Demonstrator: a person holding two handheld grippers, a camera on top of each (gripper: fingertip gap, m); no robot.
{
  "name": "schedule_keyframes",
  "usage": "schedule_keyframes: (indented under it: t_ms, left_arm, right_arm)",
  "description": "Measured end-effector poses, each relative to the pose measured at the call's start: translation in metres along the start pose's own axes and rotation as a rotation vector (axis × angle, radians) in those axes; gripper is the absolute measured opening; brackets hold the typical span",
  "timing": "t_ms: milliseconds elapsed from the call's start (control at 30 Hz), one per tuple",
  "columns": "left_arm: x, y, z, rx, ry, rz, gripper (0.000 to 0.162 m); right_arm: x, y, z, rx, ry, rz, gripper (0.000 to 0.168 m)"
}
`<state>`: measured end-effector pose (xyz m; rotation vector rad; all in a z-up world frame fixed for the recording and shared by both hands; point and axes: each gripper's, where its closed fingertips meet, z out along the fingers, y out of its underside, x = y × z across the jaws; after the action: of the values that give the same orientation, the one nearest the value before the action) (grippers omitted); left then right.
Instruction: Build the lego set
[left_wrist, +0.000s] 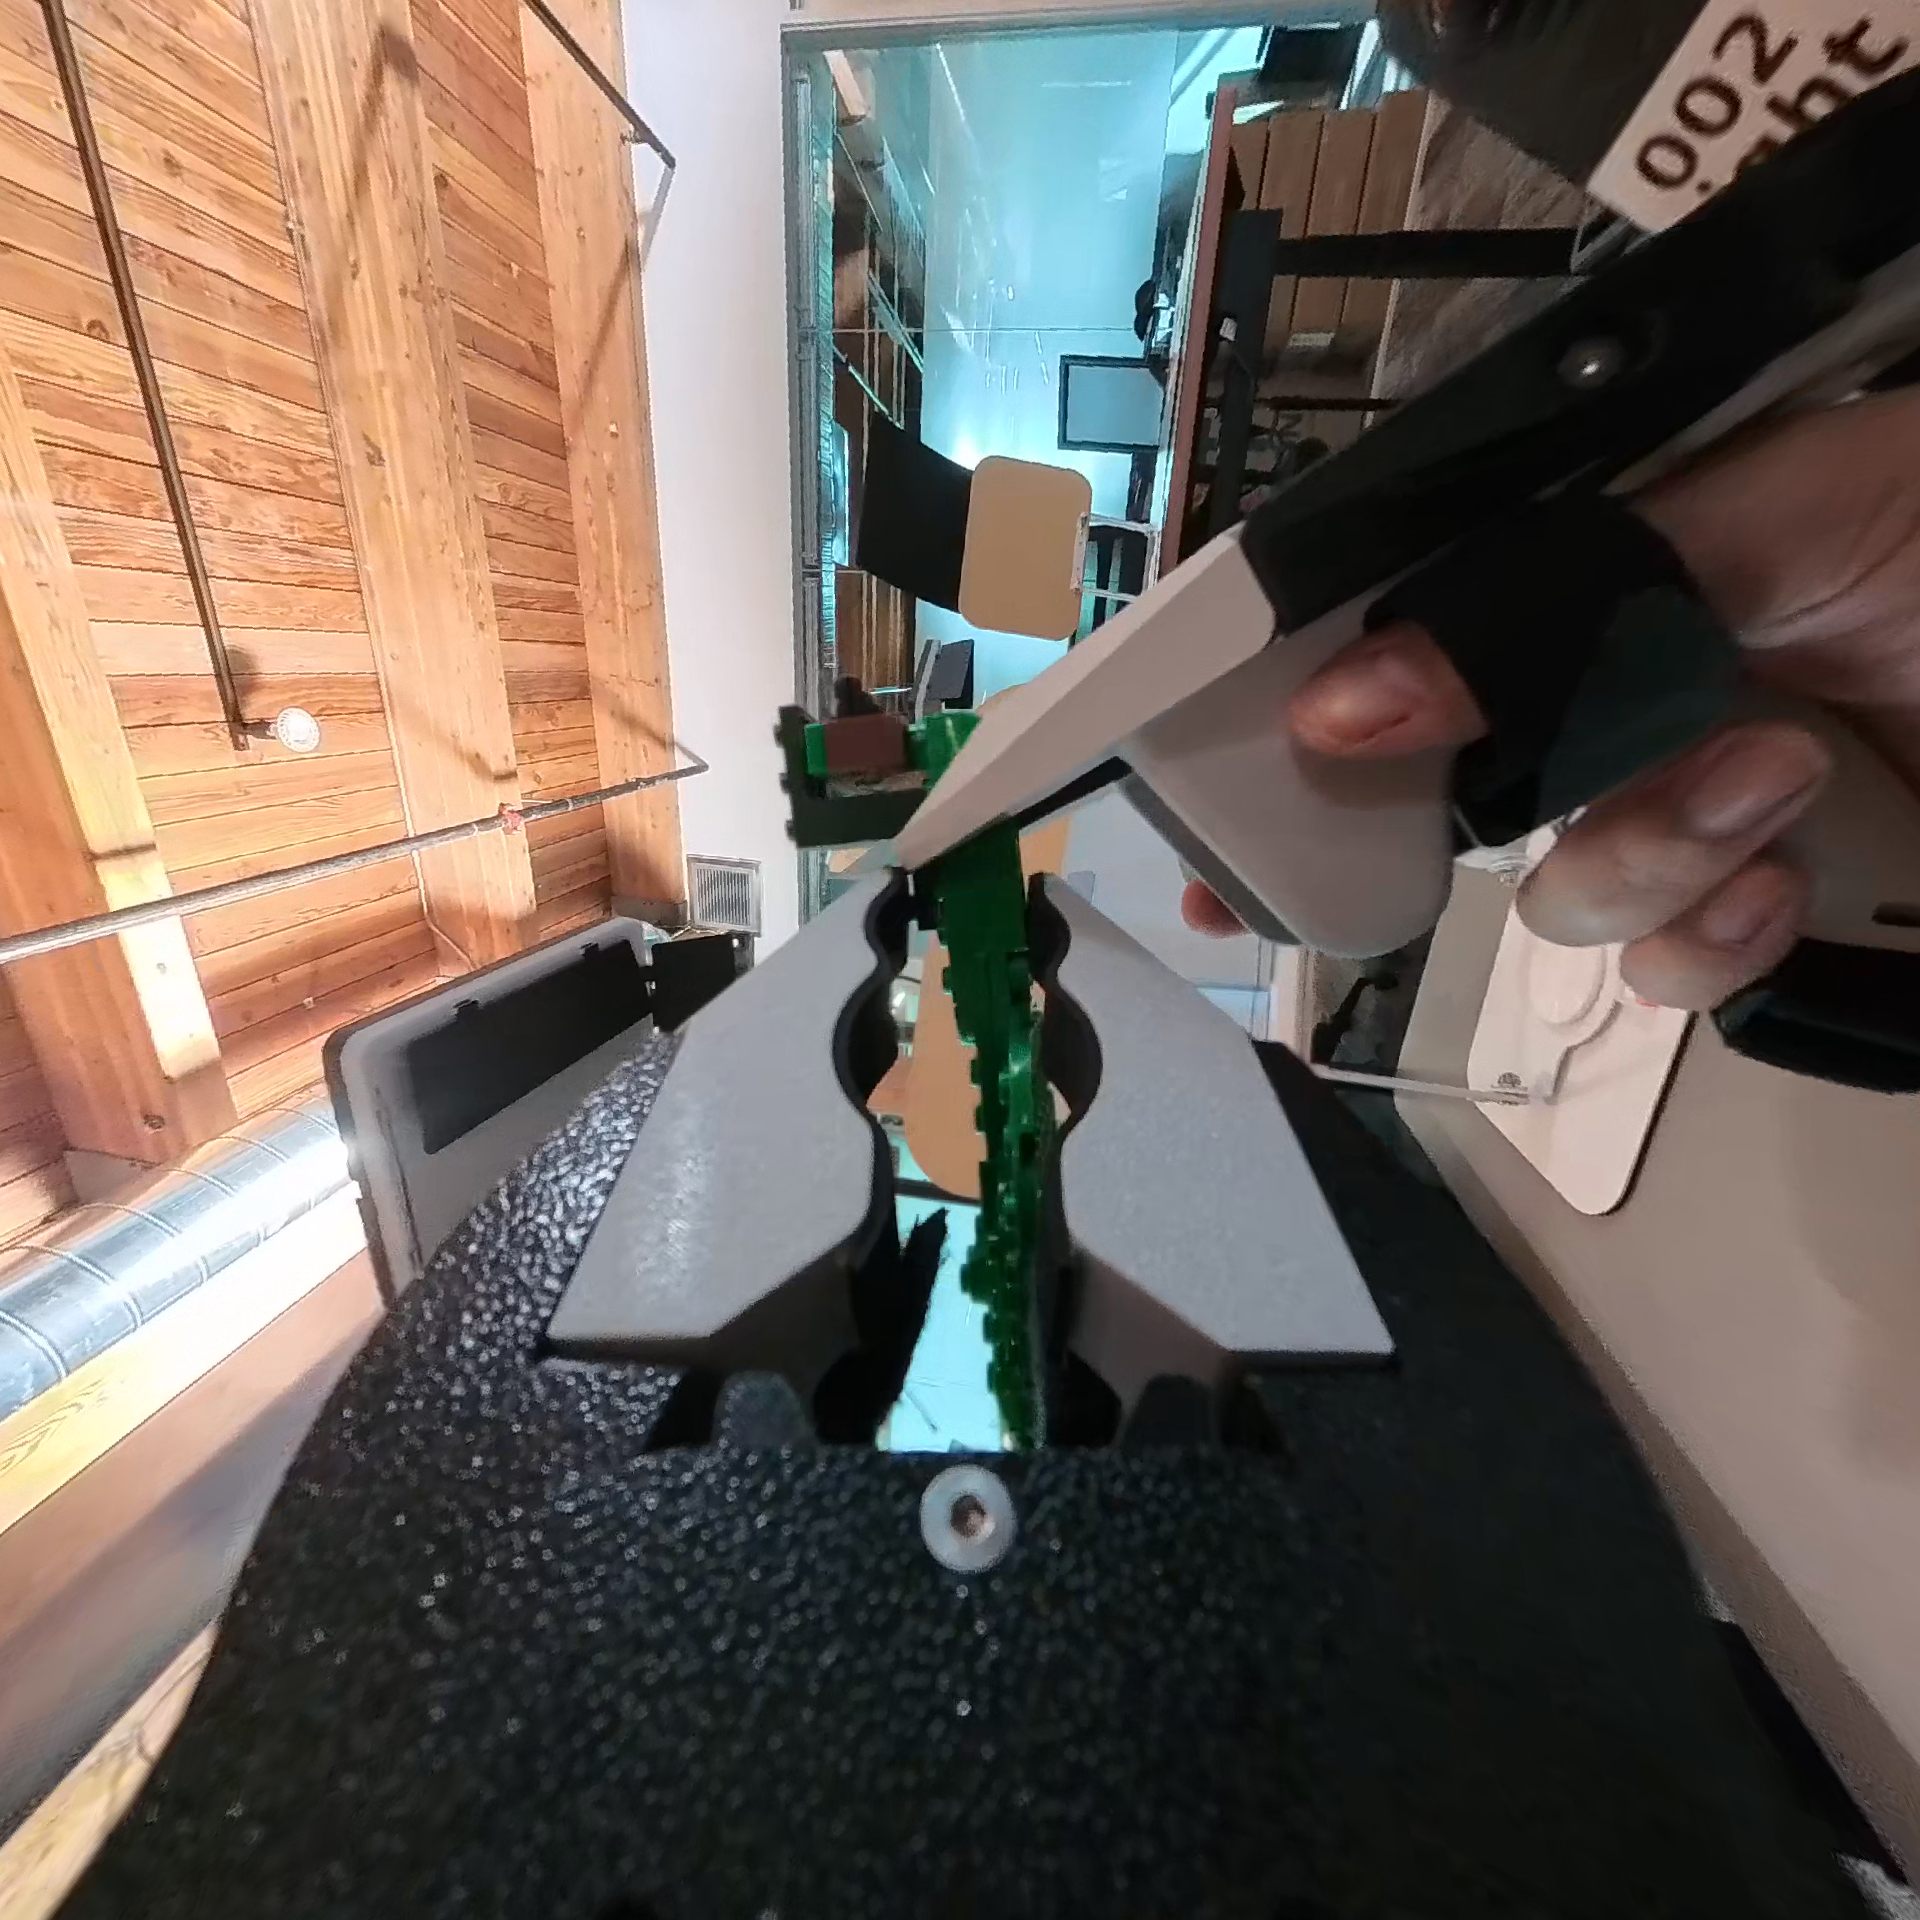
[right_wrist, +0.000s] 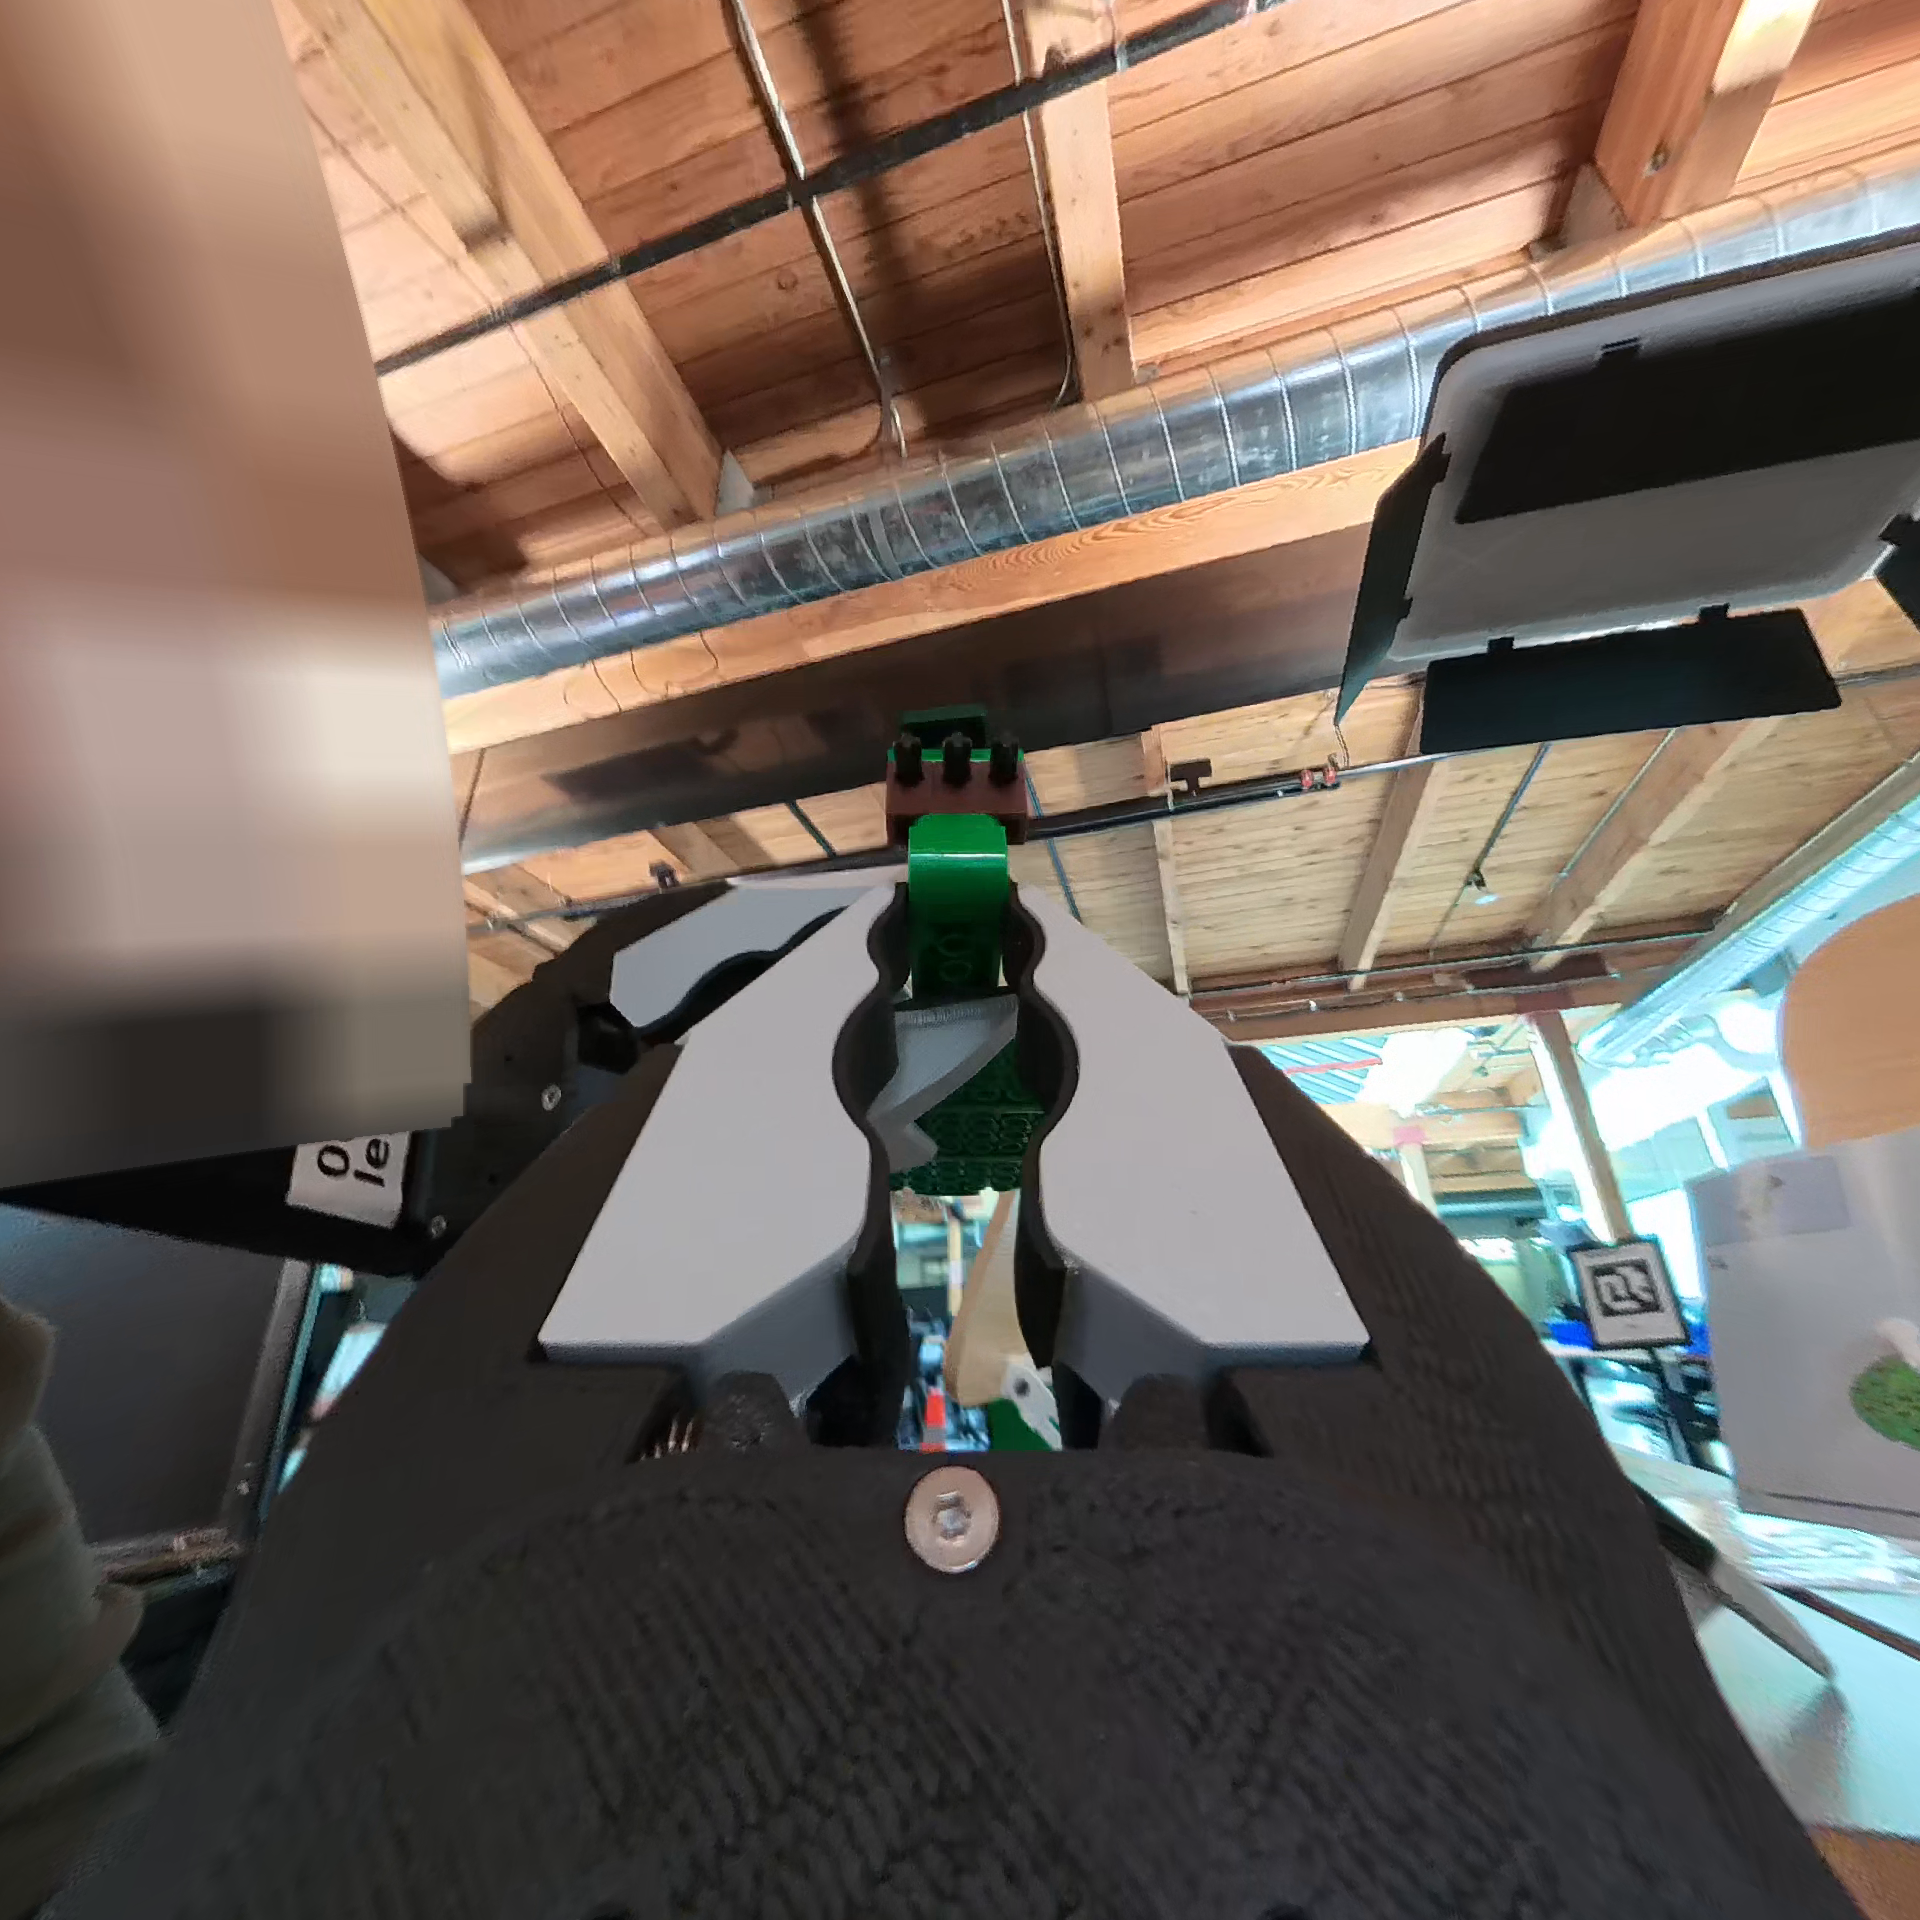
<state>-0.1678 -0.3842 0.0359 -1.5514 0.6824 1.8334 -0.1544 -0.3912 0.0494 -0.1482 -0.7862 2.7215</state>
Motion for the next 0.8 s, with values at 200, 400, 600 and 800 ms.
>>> schedule_keyframes:
  t_ms: [200,400,600,800]
  left_arm:
    - [-0.003,-0.003,0.004,0.010,-0.033,-0.024,0.025]
    - [-0.006,-0.009,0.001,0.049,-0.037,-0.084,0.034]
    - [-0.017,-0.012,-0.010,0.101,-0.054,-0.143,0.045]
    - [-0.013,-0.009,-0.011,0.111,-0.022,-0.148,0.045]
  right_arm:
    - [0.005,-0.005,-0.002,0.070,0.029,0.073,0.015]
    - [0.008,-0.009,-0.004,0.109,0.041,0.128,0.015]
    - [0.010,-0.021,-0.009,0.153,0.054,0.146,0.015]
    - [0.012,-0.031,-0.012,0.194,0.063,0.168,0.015]
